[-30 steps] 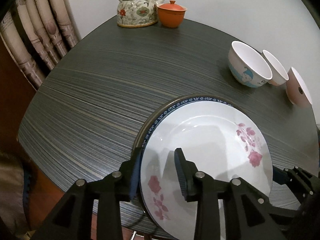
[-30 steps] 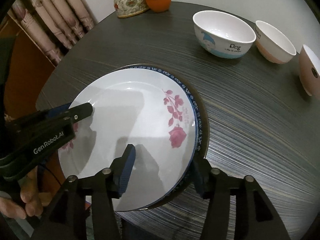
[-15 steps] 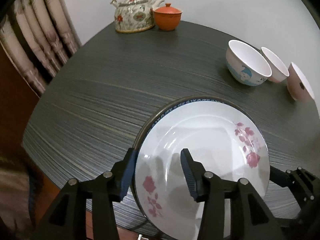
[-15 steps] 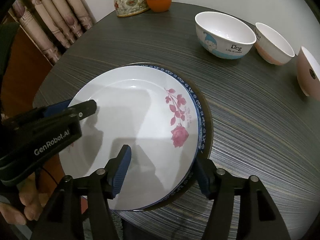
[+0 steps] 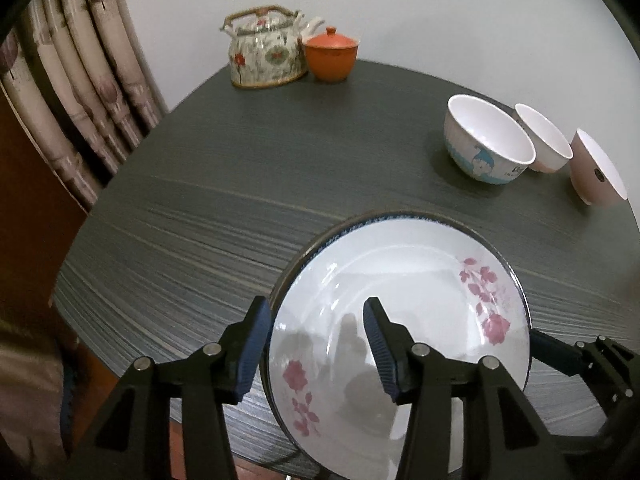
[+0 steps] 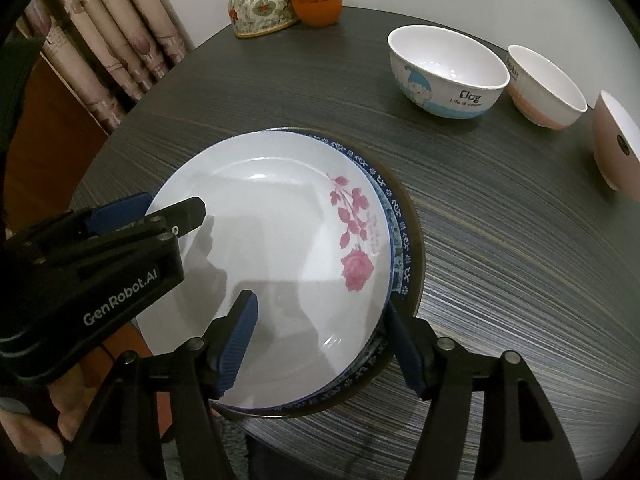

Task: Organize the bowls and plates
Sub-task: 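Open the right tool and withdraw it from the plate stack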

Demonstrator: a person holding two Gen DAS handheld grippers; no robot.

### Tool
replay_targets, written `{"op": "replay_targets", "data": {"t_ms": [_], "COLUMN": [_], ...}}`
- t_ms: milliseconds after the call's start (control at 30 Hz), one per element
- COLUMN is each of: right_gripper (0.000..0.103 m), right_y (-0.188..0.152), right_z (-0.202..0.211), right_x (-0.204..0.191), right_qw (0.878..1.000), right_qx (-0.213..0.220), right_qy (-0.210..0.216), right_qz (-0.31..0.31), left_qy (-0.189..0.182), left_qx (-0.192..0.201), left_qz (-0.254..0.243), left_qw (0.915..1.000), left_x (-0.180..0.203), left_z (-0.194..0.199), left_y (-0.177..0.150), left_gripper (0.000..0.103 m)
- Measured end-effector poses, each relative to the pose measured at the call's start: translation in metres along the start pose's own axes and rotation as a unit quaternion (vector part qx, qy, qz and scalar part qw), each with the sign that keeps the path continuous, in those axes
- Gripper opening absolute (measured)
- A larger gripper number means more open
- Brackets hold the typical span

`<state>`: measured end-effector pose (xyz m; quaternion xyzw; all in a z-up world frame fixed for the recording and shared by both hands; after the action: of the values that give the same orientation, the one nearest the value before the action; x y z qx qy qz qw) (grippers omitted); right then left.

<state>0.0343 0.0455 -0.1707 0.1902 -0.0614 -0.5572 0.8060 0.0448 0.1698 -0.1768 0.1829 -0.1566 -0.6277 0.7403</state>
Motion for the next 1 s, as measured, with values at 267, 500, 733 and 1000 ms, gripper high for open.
{"op": "replay_targets", "data": {"t_ms": [267,500,733,1000], "right_gripper": [0.064,0.065,0.066,0.066], "right_y": [0.002,-0.004,-0.013,-0.025], "right_z": [0.015,0.024,0.033,0.047], "right_x": [0.009,0.029,0.077,0.142], "right_qw": [0.999,0.998,0.993,0.987], "right_qx": [0.028,0.033,0.037,0.038], "right_qy": [0.015,0.024,0.020,-0.004], "right_qz": [-0.021,-0.053,-0.106,-0.155], "left_qy": [0.014,0.014,-0.006,-0.008], "left_qx": [0.009,0.006,-0.006,-0.005], "left_qz": [-0.011,-0.006,-0.012,0.005], "left_qw": [0.9998,0.9999,0.9999,0.9999], "left_x": [0.003,0.000,0.006,0.019], "left_z": [0.005,0.003,-0.004,0.017], "left_y": [0.002,0.001,-0.003,0.011], "left_gripper": [0.050,0.050,0.055,0.055]}}
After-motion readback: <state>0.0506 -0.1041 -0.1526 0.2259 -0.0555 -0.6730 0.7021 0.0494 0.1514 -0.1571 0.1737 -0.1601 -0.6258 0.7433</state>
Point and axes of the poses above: each gripper's, at about its wrist camera, not at the fingertips, and z roughly against the way its jaws point, x to its right, y to its top, the point moved 8 cm from there along -z, roughly the way its jaws point, and after that the axes turned 2 degrees about -y, right-handed, at the moved point
